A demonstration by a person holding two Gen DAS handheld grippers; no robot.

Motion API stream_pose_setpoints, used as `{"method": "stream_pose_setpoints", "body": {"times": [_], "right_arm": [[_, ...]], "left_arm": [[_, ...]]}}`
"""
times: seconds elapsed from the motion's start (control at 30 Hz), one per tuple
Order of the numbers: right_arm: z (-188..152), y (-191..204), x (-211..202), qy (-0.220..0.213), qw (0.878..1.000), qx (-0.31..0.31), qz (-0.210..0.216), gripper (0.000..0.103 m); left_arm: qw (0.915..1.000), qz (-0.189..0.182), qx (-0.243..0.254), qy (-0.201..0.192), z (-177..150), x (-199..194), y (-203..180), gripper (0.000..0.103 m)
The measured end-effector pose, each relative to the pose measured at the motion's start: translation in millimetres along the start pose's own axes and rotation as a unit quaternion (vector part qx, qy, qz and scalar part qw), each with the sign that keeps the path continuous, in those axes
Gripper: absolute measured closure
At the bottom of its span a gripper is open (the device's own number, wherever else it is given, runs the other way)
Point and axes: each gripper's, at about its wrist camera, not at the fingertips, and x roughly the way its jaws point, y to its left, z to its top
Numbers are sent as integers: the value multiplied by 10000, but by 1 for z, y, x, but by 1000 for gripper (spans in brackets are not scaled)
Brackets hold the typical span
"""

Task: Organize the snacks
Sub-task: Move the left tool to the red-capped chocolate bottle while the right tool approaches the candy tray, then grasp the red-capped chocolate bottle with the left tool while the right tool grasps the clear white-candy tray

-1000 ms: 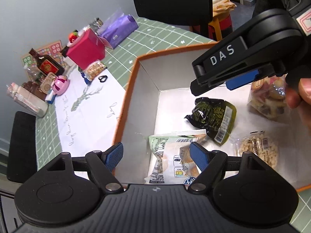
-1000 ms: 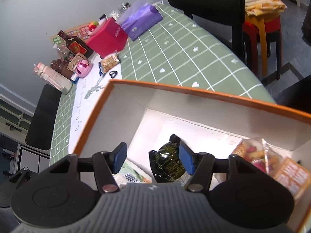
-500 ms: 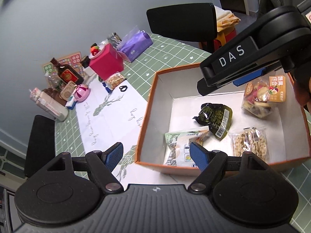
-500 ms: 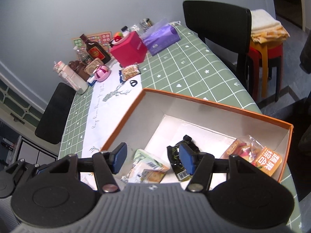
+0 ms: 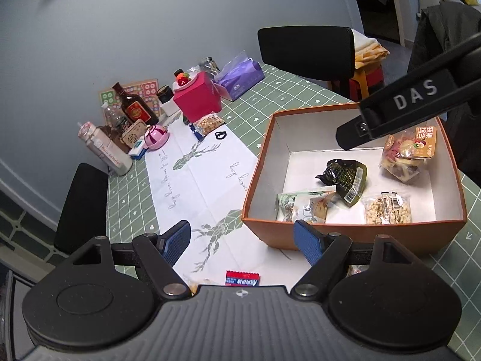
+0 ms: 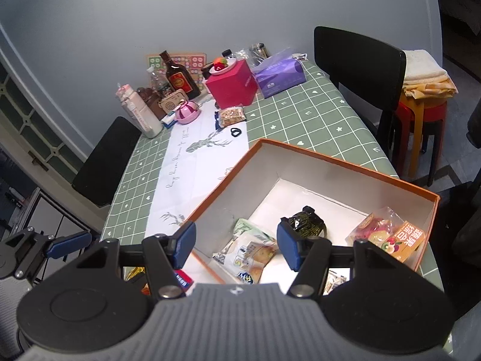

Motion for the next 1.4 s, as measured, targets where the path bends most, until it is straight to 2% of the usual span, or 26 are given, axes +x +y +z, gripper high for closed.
{"method": "stream_pose_setpoints", "body": {"times": [0.2, 0.3, 0.43, 0.53, 0.7, 0.93, 1.2, 1.33, 1.4], "right_arm": [[-24, 8, -24, -109, 9994, -230, 223, 44], [-36, 11, -33, -223, 9983, -506, 181, 44], [-57, 5, -41, -421, 9953, -874, 59, 44], [-75, -7, -42, -501, 9947, -899, 40, 43], [-111, -23, -31, -426, 9957, -810, 115, 43], [-166, -38, -10, -385, 9961, -788, -37, 43], [-218, -51, 2, -350, 9970, -678, -101, 41], [-236, -56, -2, -399, 9963, -725, -221, 41], [-244, -57, -4, -435, 9961, -728, -242, 41]], "left_arm": [[9997, -19, -164, -160, -24, -17, 1, 12], [9996, -45, -187, -217, -41, -22, -1, 12], [9994, 122, -154, -298, -68, -21, -5, 12], [9987, -100, -412, -274, -90, -15, 0, 12], [9974, -137, -638, -294, -123, -3, 0, 12], [9931, -458, -1026, -326, -165, 8, -11, 12], [9781, -1077, -1773, -161, -201, 17, -40, 12], [9593, -1407, -2444, -130, -212, 17, -46, 12], [9514, -1442, -2720, -61, -214, 18, -50, 12]]}}
